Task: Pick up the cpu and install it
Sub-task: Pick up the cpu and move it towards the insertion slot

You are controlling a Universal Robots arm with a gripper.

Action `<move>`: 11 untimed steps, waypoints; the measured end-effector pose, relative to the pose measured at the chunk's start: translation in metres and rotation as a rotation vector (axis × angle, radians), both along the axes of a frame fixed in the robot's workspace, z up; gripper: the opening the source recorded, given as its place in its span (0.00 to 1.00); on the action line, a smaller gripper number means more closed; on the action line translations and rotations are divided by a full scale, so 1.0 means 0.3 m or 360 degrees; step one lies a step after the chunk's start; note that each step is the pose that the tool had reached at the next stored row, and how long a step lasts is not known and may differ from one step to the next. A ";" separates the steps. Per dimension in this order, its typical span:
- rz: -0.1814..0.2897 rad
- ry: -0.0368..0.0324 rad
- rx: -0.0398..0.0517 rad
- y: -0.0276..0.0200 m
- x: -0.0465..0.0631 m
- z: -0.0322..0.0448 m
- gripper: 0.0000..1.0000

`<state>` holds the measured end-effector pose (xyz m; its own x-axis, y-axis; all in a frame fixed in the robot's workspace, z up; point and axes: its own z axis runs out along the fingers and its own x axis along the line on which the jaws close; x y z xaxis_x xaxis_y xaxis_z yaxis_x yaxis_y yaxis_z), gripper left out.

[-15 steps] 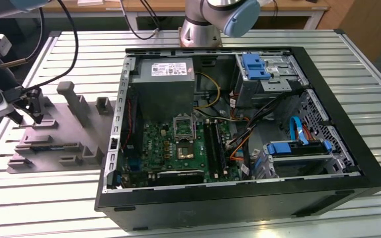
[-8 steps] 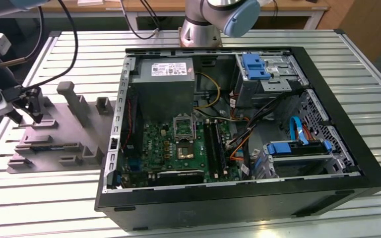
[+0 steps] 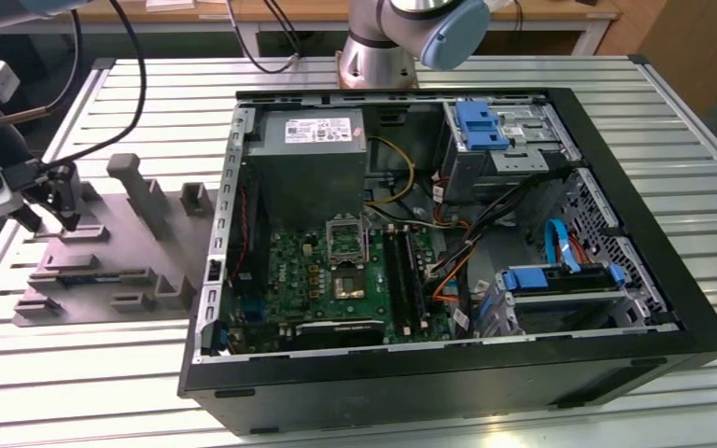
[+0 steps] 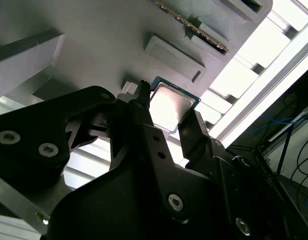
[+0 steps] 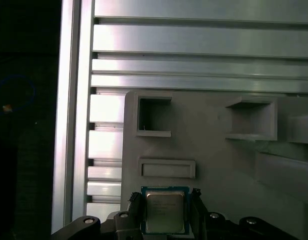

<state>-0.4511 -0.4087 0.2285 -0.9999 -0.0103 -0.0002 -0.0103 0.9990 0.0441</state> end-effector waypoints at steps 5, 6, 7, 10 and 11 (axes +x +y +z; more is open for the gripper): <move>0.0000 0.0000 0.0000 0.000 0.000 0.006 0.47; 0.0000 0.0000 0.0000 0.000 0.000 0.007 0.47; 0.0000 0.0000 0.0000 0.000 0.000 0.008 0.47; 0.0000 0.0000 0.0000 0.000 0.000 0.012 0.47; 0.0000 0.0000 0.0000 0.000 0.000 0.013 0.47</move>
<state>-0.4511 -0.4087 0.2323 -0.9999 -0.0102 -0.0003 -0.0102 0.9990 0.0442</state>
